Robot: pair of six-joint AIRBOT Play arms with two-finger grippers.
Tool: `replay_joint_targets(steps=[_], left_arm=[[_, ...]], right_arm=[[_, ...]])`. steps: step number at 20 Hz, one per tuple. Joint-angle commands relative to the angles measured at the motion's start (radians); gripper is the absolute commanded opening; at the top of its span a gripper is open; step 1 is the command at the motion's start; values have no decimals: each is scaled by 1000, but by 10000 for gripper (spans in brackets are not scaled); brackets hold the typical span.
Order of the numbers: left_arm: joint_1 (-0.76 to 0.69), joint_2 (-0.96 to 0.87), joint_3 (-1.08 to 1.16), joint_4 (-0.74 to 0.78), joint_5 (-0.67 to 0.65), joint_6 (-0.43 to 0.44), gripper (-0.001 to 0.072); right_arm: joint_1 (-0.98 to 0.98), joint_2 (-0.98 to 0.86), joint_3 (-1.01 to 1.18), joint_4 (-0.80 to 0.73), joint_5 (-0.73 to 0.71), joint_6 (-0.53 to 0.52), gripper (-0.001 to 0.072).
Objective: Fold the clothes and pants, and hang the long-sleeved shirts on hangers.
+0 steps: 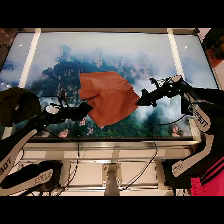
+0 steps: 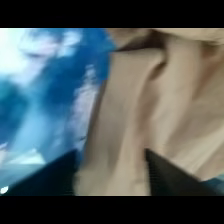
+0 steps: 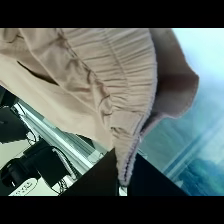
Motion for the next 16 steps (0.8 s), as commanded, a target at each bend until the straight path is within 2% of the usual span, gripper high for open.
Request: replay_joint_targets(steps=[1, 2, 3, 5, 7, 9, 10, 12, 14, 16], left_arm=[[-20, -19, 1, -256, -10, 155, 100], [-16, -16, 3, -293, -34, 156, 9], [-8, -8, 13, -291, -48, 169, 9], [14, 32, 39, -291, -55, 253, 6], [39, 97, 92, -275, -54, 257, 6], [48, 145, 179, -133, -53, 249, 5], [48, 156, 227, -21, -53, 180, 5], [48, 157, 299, 251, -55, -41, 5], [48, 157, 316, 553, -81, -267, 5], [48, 150, 316, 825, -194, -449, 6]], right_arm=[[0, 0, 0, 0, -13, 1, 20], [0, 0, 0, -1, -19, 1, 20], [0, 0, 0, 0, -29, 2, 20], [0, 0, 0, 1, -46, 14, 19], [4, 0, 0, 44, -50, 35, 19], [19, 0, 0, 150, -69, 36, 19], [31, 0, 0, 202, -98, 36, 19], [65, 0, 0, 260, -173, 42, 19], [108, 0, 0, 255, -248, 86, 20], [156, 0, 0, 248, -304, 120, 20]])
